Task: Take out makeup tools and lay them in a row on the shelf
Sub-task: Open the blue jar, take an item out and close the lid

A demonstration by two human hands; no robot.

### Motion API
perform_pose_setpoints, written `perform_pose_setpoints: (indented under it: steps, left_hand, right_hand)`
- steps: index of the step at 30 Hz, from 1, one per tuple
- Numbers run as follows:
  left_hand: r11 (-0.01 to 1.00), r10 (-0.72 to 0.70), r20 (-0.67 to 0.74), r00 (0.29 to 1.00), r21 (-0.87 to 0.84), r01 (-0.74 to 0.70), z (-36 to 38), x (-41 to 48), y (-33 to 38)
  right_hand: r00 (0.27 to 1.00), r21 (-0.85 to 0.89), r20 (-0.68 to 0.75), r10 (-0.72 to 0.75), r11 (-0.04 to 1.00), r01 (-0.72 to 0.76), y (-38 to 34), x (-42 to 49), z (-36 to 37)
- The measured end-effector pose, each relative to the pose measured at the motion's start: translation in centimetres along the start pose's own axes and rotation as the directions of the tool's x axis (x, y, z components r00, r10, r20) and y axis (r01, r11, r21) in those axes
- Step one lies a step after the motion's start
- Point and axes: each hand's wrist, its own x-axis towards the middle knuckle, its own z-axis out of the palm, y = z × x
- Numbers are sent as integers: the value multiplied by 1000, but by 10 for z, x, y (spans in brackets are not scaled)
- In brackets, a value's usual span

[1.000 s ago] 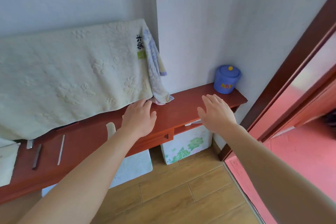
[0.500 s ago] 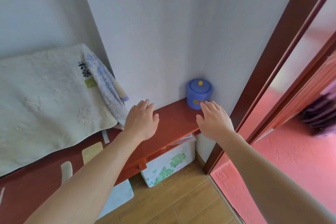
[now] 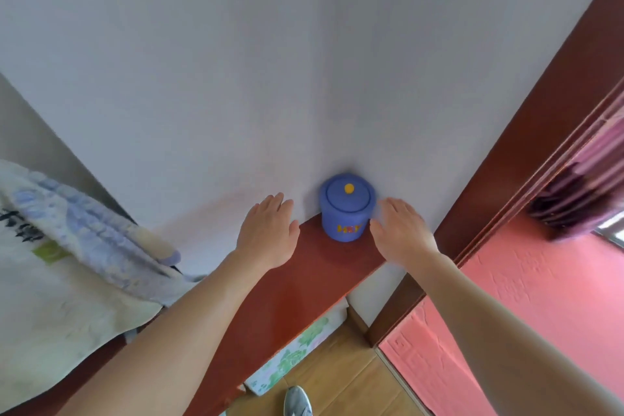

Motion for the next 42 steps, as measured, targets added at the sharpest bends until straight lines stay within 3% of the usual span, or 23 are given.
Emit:
perform_pose_setpoints:
  steps: [9,20,24,37,42]
  left_hand:
    - [981,183,132,974,-93,-172,18,103,21]
    - [971,217,259,941,-155,-181,48,175,62]
    - [973,229,283,931,-107,-207,56,187,70]
    - [959,246,185,951,-187,-211,71,194,70]
    - [943,218,38,975,-266,-201,48,179,58]
  right_hand:
    - [980,115,115,162,978,-175,12,54,36]
    - [975,334,178,133,924,-187,39,87,65]
    - [986,353,149,71,928,-120,46,91,68]
    - [986,395,153,68,910,-124,48,98,71]
    - [986,355,162,37,930,-93,51,103,70]
